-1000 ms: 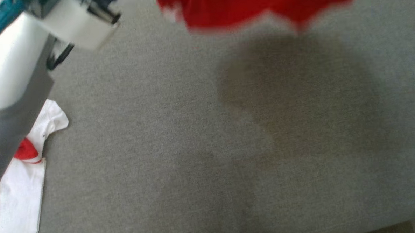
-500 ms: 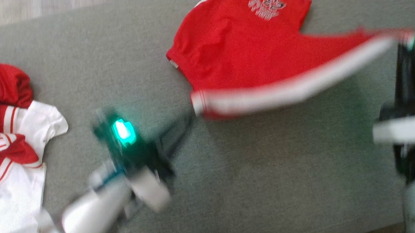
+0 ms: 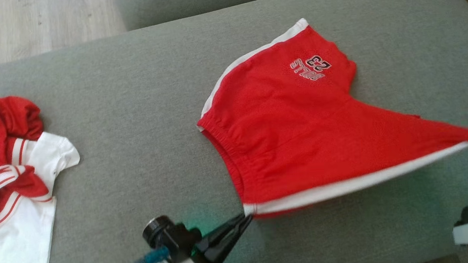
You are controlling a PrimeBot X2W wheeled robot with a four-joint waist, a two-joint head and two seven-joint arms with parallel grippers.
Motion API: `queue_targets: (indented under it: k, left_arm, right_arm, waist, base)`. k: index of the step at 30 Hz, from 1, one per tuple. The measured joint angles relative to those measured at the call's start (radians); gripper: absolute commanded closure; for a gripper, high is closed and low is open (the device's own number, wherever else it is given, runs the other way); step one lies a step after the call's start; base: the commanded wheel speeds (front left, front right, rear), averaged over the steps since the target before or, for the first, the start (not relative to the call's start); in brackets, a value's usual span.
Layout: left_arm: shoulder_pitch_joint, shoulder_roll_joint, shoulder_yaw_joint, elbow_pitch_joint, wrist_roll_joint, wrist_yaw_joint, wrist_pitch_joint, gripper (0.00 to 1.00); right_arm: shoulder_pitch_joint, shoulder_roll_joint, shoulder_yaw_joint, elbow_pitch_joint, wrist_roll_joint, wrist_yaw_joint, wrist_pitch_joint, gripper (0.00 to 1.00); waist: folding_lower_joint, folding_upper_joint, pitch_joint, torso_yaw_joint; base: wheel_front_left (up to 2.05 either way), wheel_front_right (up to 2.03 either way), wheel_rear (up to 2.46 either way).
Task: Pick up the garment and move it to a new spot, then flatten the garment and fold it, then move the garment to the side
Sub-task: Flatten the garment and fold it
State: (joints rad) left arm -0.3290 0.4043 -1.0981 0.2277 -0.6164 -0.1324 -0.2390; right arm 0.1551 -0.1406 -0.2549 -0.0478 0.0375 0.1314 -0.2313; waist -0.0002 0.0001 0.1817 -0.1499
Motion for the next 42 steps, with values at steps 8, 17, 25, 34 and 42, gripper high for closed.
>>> queue_targets:
  k: [8,17,25,34,42]
  left_arm:
    - [-0.079,-0.035,0.053,-0.074,-0.162,0.000,-0.006,1.00]
    - [-0.248,-0.067,0.079,-0.061,-0.349,0.000,-0.010,1.00]
    - [-0.388,-0.080,0.052,0.022,-0.428,0.000,-0.010,1.00]
    - [-0.430,-0.106,0.033,0.108,-0.472,0.000,-0.010,0.79]
    - [-0.410,-0.131,0.095,0.112,-0.464,0.000,-0.010,0.00]
  right_arm:
    - [-0.202,-0.048,0.038,0.073,0.058,0.000,0.082,1.00]
    - [-0.570,-0.164,0.175,0.312,0.092,0.000,0.167,1.00]
    - [-0.822,-0.198,0.321,0.574,0.096,0.000,0.193,1.00]
    - [-0.988,-0.182,0.384,0.823,0.104,0.000,0.091,0.00]
    - [-1.005,-0.196,0.437,0.914,0.226,0.000,0.032,0.00]
  waist:
    - [0.0003,0.0000,0.047,0.040]
    - [0.0004,0.0000,0.136,0.111]
    - [0.0004,-0.0001,0.216,0.162]
    - [0.0003,-0.0001,0.265,0.206]
    - [0.0001,-0.0001,0.255,0.222]
  base:
    - [0.00,0.00,0.00]
    - [0.00,0.00,0.00]
    - [0.00,0.00,0.00]
    - [0.00,0.00,0.00]
    - [0.00,0.00,0.00]
